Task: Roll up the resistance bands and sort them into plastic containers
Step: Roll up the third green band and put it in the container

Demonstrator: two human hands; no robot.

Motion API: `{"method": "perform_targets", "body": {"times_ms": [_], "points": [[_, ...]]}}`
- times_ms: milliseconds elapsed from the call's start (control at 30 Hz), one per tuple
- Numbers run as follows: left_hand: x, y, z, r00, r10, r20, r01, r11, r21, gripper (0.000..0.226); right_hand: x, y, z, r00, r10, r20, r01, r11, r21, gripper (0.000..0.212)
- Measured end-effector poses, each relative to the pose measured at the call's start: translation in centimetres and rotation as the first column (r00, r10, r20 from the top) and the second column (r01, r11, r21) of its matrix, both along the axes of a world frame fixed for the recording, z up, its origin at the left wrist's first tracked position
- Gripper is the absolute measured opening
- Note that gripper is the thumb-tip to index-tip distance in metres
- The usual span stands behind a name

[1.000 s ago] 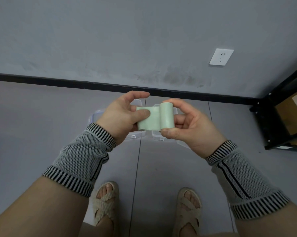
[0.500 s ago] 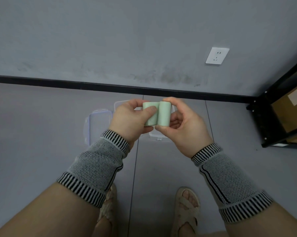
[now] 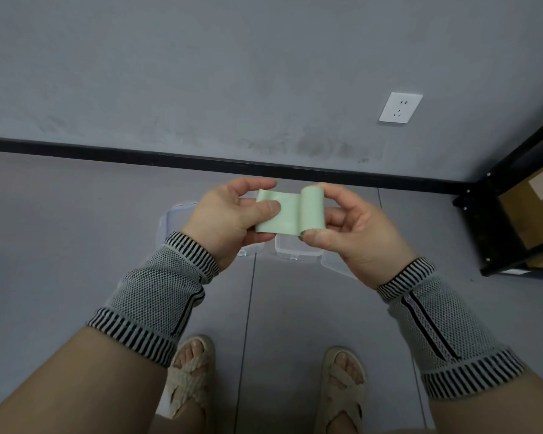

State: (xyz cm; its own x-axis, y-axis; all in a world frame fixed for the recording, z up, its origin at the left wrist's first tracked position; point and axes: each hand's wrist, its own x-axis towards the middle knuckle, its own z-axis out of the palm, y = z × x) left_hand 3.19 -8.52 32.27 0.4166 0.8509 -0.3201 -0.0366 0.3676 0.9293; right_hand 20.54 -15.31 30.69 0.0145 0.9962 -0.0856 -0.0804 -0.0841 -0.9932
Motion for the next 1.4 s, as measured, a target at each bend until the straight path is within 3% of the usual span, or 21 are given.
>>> {"method": "perform_targets", "body": {"times_ms": [100,167,400,567,700,867,1067,1233,1400], "points": [[0.0,-0.2,0.0,0.998,0.011,-0.06,-0.007,0.998,0.065,0.023,-0.5,0.1,0.1,0.959,-0.049,0.278,0.041,0.999,0.035,0.059],[0.1,-0.3,-0.1,0.995,0.032,-0.093,-0.023,0.995,0.1,0.02,-0.9,0.2,-0.1,0.922,-0.072,0.381,0.051,0.996,0.067,0.058],[1.1,-0.8,-0.5,0.978,0.067,-0.198,-0.022,0.975,0.22,0.022,-1.3,0.0,-0.1,0.795,-0.165,0.584,0.104,0.985,0.138,0.049],[1.9,-1.3,-1.1,0.962,0.083,-0.261,-0.001,0.954,0.301,0.037,-2.3,0.0,-0.4,0.643,-0.27,0.717,0.121,0.96,0.254,0.039],[2.2,-1.5,-1.3,0.956,0.087,-0.279,0.013,0.941,0.338,0.039,-2.5,0.2,-0.7,0.603,-0.279,0.748,0.088,0.954,0.285,0.052],[1.5,-1.0,-0.9,0.978,0.033,-0.208,0.029,0.957,0.287,0.032,-1.7,0.0,-0.8,0.732,-0.162,0.662,0.053,0.982,0.182,0.079],[1.3,-0.9,-1.2,0.989,-0.016,-0.148,0.047,0.976,0.211,0.036,-1.7,-0.1,-0.4,0.748,-0.171,0.641,0.076,0.982,0.173,0.064],[1.2,-0.7,-1.2,0.97,0.025,-0.24,0.032,0.973,0.229,0.038,-1.7,0.0,-0.5,0.686,-0.213,0.696,0.076,0.972,0.222,0.06],[1.4,-0.7,-1.2,0.974,0.037,-0.222,0.009,0.979,0.205,0.033,-1.7,0.1,-0.7,0.667,-0.24,0.705,0.077,0.964,0.256,0.062]]}}
